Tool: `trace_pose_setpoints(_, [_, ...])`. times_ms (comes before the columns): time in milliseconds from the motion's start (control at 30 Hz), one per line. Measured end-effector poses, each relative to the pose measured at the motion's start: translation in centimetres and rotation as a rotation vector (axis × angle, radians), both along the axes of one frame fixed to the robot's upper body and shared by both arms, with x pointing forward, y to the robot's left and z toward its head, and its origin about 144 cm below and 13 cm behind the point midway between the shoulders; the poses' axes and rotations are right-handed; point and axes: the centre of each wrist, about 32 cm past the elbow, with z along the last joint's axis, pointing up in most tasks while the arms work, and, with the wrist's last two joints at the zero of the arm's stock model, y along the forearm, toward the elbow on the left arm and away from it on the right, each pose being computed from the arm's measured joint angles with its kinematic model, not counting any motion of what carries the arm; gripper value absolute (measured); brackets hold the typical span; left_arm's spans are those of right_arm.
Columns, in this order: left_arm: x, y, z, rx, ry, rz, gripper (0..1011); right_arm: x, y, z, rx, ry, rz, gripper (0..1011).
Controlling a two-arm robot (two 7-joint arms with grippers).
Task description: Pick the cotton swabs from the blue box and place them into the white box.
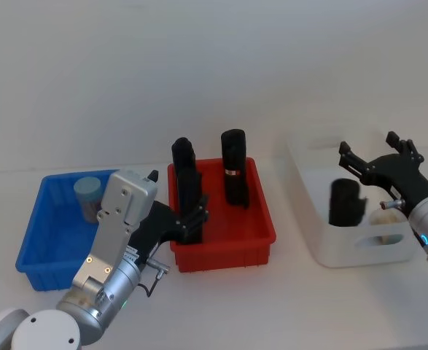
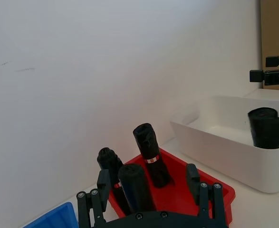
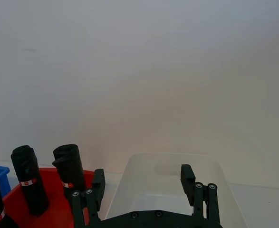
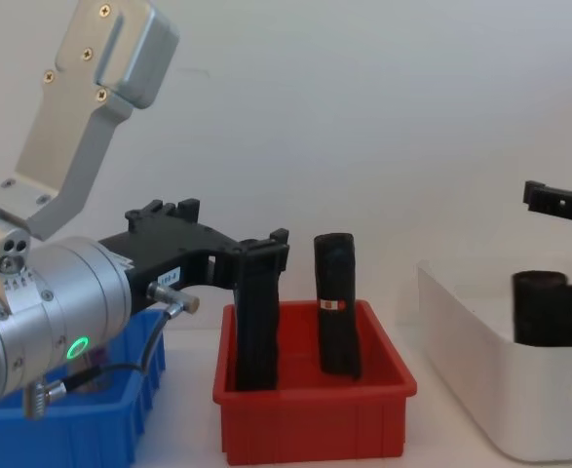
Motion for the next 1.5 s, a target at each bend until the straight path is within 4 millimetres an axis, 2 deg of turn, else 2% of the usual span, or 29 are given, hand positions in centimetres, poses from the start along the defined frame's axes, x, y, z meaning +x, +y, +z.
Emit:
trace_pose_setpoints(67, [0.0,0.0,0.0,0.0,0.0,0.0,1004,-0.01,0.0,-0.01,0.0,-0.003,0.0,1002])
trace_pose_setpoints(1500, [0.0,0.0,0.0,0.0,0.0,0.0,1004,-0.19,-0.09,0.04,-0.003,-0.039,-0.001,1002])
